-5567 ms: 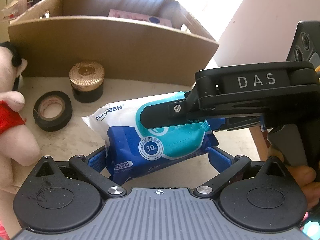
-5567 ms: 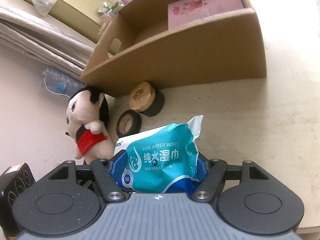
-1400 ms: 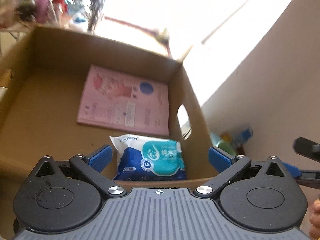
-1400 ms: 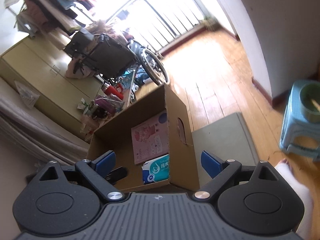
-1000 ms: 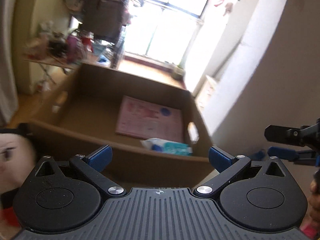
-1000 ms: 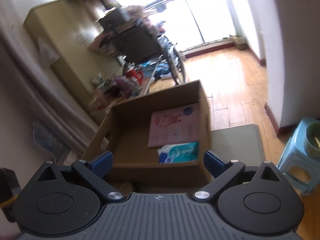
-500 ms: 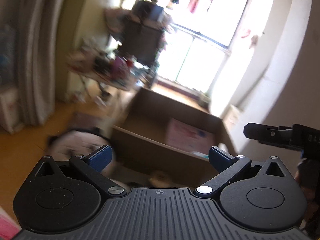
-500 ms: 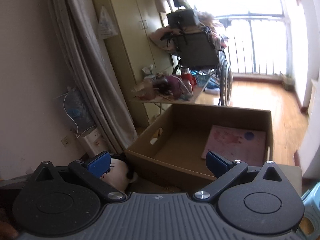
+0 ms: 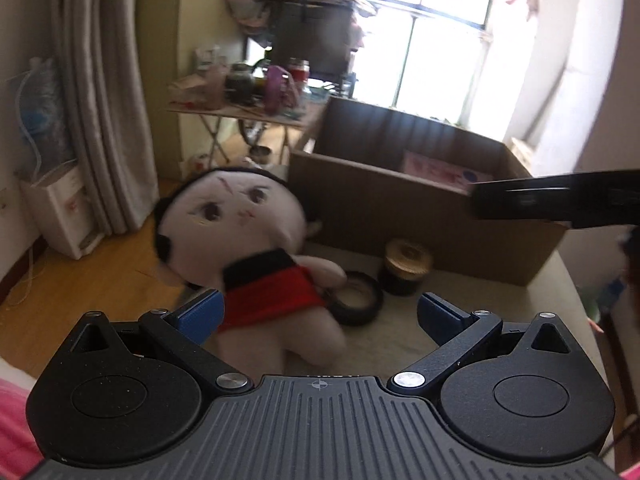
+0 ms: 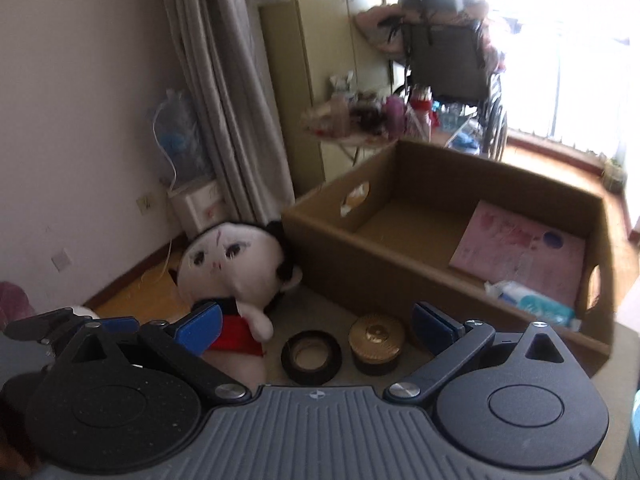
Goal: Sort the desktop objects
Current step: 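Withdraw both grippers from the box toward the gold-lidded jar, then move the right gripper onto the gold-lidded jar and close on it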
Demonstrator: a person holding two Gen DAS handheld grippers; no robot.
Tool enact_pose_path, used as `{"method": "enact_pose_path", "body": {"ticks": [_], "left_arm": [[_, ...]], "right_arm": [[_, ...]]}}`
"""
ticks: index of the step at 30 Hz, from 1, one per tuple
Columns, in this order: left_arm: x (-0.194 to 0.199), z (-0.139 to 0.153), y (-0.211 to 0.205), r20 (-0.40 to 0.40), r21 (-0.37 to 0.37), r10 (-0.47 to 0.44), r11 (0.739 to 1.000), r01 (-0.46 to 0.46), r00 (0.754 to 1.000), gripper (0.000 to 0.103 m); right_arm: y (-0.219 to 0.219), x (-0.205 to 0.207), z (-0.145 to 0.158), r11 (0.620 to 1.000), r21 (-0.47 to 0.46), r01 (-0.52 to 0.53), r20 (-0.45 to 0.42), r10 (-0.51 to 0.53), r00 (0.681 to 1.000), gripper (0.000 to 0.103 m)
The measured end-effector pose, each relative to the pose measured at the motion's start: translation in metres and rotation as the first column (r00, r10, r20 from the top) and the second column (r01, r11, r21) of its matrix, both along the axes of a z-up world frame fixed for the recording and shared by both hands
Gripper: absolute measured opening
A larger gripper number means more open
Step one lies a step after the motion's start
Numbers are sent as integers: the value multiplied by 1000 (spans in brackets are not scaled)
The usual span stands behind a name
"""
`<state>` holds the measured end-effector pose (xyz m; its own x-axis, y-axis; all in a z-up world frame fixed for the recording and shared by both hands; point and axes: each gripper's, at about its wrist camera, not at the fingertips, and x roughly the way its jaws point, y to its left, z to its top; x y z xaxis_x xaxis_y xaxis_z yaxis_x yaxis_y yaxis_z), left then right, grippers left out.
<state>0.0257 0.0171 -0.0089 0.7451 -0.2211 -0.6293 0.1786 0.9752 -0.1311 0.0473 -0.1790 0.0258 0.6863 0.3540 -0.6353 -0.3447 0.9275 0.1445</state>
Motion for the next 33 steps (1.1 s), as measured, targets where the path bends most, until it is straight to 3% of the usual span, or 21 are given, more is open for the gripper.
{"method": "enact_pose_path", "body": {"ticks": [3, 6, 8, 15, 18, 29, 33], "left_arm": [[-1, -10, -9, 5, 5, -25, 1000, 25, 1000, 103], [-2, -21, -17, 17, 80, -28, 996, 27, 999, 103], [-4, -27, -18, 8, 101, -36, 994, 35, 999, 103], [-4, -37, -11, -4, 128, -15, 992, 15, 1000, 103], [0, -38, -5, -4, 119, -8, 993, 8, 1000, 103], [14, -44, 2, -40, 109, -9, 994, 13, 999, 103], [16, -44, 4, -35, 92, -11, 996, 14, 999, 103]], "right_arm": [[13, 19, -26, 999, -39, -4, -71, 1, 997, 88], [25, 36, -52, 996, -87, 7, -148, -19, 989, 73], [32, 42, -64, 994, -114, 0, -164, -19, 986, 68], [56, 56, -96, 960, -278, 42, -158, -89, 983, 69], [62, 55, -101, 938, -338, 79, -115, -125, 986, 72], [75, 58, -106, 894, -423, 150, -24, -176, 984, 77], [58, 56, -99, 905, -376, 197, -38, -228, 973, 78]]}}
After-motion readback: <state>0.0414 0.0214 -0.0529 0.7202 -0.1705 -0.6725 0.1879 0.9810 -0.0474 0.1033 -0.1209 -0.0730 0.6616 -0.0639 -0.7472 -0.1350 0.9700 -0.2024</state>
